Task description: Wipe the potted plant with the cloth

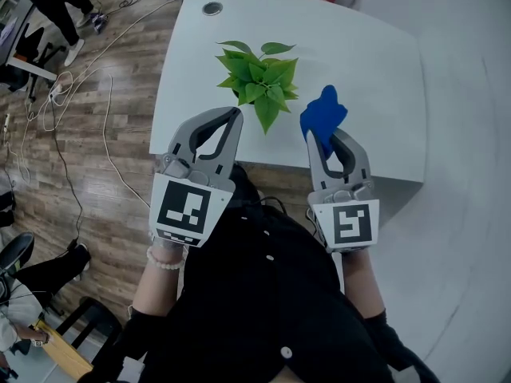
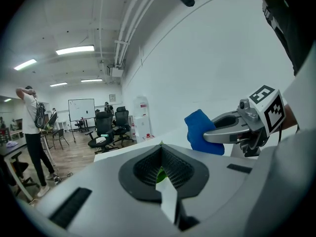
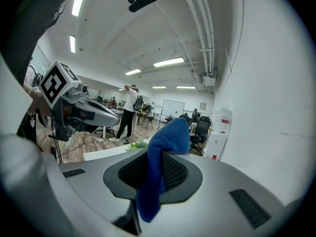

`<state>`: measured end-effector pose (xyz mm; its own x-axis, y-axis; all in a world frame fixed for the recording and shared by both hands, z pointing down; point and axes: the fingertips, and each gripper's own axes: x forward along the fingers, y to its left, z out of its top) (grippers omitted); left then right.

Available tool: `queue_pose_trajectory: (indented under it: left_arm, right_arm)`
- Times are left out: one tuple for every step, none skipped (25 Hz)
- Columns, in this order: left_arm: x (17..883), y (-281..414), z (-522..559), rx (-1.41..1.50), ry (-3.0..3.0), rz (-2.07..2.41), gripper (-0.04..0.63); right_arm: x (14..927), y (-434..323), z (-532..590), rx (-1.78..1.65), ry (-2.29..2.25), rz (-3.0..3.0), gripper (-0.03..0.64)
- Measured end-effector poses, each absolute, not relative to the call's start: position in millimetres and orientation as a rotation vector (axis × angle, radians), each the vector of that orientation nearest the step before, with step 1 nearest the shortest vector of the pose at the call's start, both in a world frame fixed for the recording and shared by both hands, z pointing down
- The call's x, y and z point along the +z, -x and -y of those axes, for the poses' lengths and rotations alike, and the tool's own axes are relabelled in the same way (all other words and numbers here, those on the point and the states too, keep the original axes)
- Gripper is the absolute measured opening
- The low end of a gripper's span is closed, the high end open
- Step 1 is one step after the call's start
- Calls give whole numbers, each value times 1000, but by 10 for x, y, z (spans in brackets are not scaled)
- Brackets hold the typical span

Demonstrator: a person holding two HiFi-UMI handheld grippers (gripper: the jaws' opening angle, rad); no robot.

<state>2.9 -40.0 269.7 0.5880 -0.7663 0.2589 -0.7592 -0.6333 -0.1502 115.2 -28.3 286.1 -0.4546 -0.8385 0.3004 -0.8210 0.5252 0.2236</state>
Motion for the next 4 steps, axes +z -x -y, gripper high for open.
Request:
queue_pose_trajectory:
  left_arm:
    - [2689,-22,396,-466,2779,-1339,14]
    - [2681,-17,392,-462,2779,-1342,14]
    - [2675,-14,389,-460,2779,-1343,14]
    - [2668,-12,386,-458,2778,-1344,14]
  right_arm:
    - [2865,-1142,274,-60,-1363,2399,83]
    - [2872,-1135,267,-55,-1358,2400,83]
    - [2880,-1129,261,-49,-1352,2401,83]
    - [2889,-1123,255,-44,-1347,2402,83]
